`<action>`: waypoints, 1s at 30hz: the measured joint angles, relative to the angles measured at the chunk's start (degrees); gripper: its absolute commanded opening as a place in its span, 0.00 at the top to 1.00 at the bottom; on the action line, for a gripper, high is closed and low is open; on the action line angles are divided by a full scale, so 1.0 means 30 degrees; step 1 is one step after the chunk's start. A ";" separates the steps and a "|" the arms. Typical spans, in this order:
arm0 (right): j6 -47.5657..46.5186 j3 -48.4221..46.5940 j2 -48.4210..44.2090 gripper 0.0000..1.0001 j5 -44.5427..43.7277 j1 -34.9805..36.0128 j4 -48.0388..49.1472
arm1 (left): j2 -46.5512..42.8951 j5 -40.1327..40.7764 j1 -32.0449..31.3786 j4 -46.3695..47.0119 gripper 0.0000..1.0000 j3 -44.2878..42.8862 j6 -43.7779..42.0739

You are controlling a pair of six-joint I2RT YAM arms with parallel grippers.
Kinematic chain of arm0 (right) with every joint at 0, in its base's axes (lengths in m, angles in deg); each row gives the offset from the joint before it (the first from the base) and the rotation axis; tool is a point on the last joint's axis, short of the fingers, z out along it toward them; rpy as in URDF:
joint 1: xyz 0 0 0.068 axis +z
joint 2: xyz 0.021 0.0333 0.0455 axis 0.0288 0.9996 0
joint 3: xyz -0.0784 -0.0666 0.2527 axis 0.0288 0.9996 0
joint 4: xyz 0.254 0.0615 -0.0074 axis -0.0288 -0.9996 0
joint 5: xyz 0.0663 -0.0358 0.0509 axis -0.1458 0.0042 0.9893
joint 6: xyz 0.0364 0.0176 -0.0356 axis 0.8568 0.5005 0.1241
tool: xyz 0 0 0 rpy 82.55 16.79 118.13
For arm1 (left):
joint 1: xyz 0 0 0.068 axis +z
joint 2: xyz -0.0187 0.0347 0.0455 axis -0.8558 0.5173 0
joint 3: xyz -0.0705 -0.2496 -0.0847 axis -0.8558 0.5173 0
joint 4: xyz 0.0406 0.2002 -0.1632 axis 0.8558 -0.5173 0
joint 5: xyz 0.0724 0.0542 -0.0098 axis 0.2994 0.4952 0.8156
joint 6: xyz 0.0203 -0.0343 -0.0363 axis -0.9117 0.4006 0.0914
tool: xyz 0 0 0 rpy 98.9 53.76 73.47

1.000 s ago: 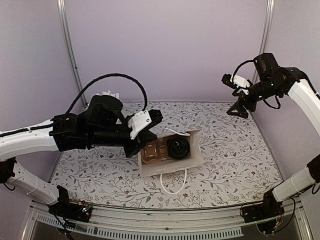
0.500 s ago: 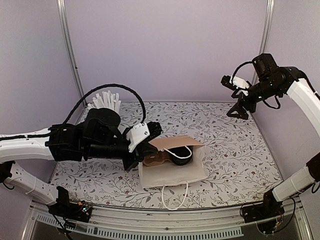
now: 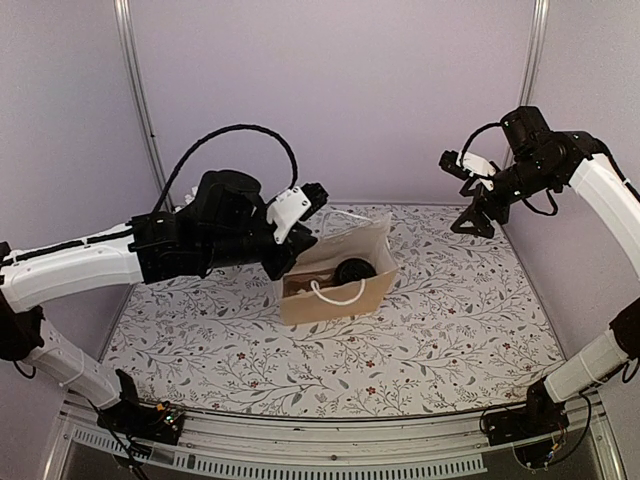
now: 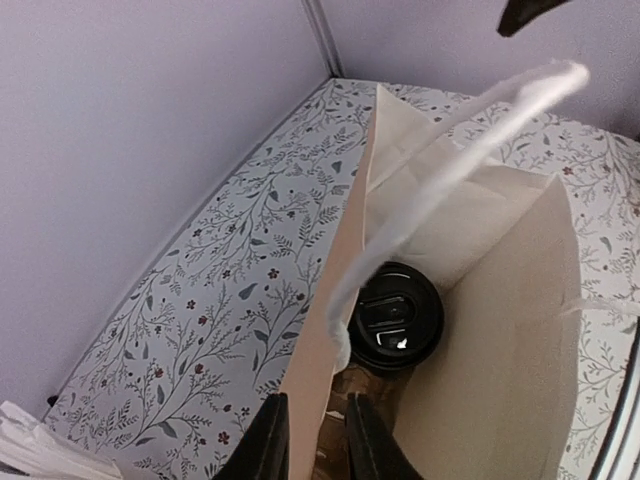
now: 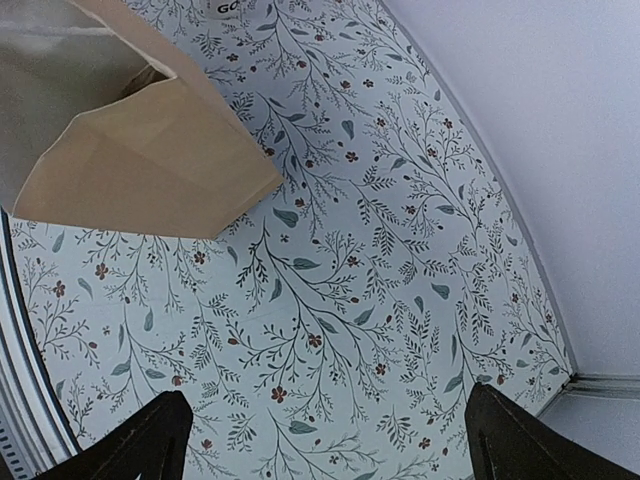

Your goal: Pack the takeout coffee

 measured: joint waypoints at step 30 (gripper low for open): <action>0.3126 0.5712 -0.2113 0.01 0.5013 -0.0998 0.6645 | -0.4138 0.2310 0.8349 0.0415 0.28 0.0670 0.4080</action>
